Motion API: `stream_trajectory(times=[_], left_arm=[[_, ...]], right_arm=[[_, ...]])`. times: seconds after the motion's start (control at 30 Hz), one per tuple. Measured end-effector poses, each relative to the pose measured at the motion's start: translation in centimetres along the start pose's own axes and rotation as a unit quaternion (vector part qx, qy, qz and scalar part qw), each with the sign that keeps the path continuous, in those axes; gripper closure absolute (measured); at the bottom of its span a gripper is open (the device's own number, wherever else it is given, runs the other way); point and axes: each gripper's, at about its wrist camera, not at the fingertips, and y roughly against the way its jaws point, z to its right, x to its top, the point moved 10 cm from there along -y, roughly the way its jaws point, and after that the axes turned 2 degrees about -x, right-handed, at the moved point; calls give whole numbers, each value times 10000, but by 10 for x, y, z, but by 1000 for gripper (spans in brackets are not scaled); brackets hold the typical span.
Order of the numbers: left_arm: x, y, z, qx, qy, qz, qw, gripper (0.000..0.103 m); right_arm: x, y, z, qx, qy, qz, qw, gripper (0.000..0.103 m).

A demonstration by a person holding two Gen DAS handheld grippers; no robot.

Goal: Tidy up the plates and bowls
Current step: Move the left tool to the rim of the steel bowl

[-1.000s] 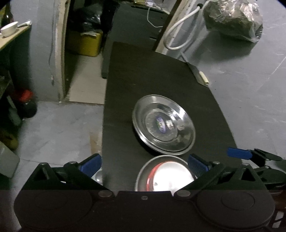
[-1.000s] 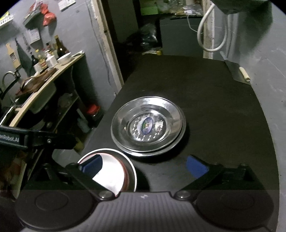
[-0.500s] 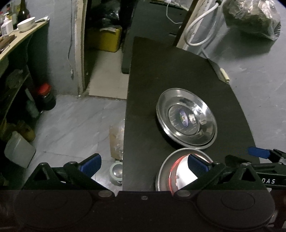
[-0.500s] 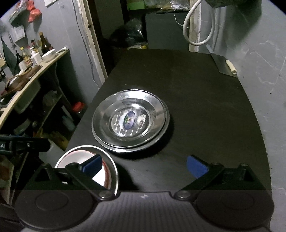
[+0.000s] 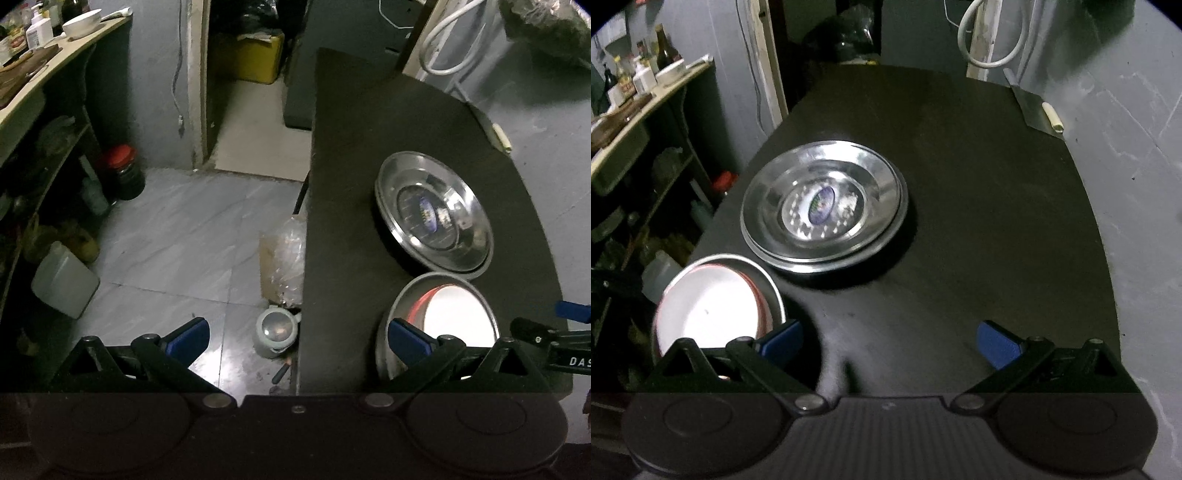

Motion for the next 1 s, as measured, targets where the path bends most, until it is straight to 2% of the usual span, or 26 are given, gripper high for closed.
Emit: stream_trajectory(times=[0.57, 0.8, 1.0], left_arm=[[-10, -9, 12, 7, -455, -209, 9987, 1], [-8, -13, 19, 50, -726, -200, 9971, 1], [-8, -16, 23, 173, -843, -238, 9960, 1]], right_arm=[[-8, 0, 3, -16, 90, -212, 9997, 0], [-6, 7, -6, 261, 235, -78, 9994, 0], [-9, 3, -18, 419, 437, -211, 9979, 0]])
